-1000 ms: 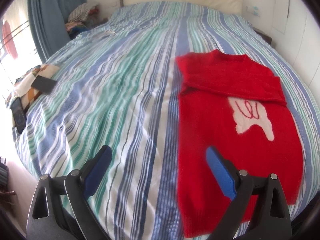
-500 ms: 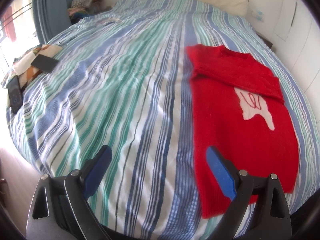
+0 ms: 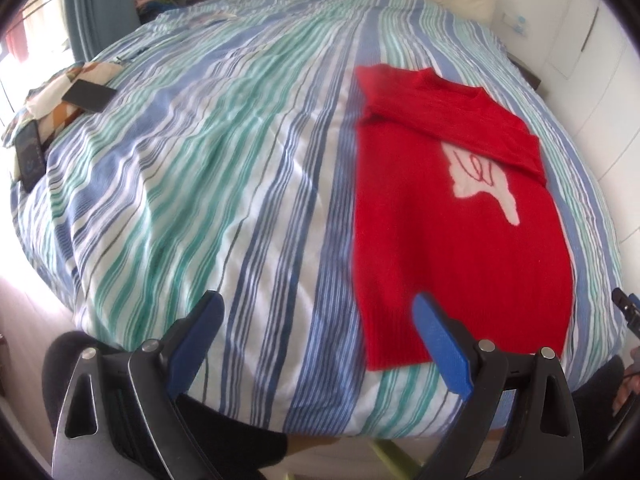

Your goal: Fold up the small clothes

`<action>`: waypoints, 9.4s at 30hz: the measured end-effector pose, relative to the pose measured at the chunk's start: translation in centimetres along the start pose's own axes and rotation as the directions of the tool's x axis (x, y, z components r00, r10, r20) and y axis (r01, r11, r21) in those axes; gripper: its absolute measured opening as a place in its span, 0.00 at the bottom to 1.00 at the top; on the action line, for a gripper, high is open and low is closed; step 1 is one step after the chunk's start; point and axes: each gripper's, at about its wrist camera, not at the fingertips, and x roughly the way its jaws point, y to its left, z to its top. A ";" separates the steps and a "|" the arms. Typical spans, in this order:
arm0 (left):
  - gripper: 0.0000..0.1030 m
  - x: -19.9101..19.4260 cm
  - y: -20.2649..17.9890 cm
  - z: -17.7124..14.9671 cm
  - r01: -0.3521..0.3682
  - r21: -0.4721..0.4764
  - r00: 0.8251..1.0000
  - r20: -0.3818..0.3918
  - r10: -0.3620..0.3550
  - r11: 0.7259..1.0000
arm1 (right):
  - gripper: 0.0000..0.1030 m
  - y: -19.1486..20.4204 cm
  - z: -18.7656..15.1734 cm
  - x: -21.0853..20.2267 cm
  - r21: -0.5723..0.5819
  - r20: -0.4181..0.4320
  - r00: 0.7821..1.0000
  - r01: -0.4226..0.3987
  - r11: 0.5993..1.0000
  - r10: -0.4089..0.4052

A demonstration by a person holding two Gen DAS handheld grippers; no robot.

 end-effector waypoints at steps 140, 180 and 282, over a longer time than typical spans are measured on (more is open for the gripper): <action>1.00 14.9 -11.3 3.6 0.049 0.202 0.989 0.126 -0.075 0.978 | 0.89 3.0 2.4 14.0 -0.072 0.093 0.981 -0.165 0.984 0.171; 0.99 14.3 -10.8 5.6 0.070 0.177 0.997 0.008 -0.073 0.982 | 0.89 3.0 2.4 13.9 -0.082 0.088 0.985 -0.143 0.986 0.150; 0.99 13.7 1.8 6.2 -0.087 -0.031 0.993 0.081 0.089 0.996 | 0.65 15.4 4.2 12.0 -0.304 -0.115 0.919 -0.393 0.868 0.376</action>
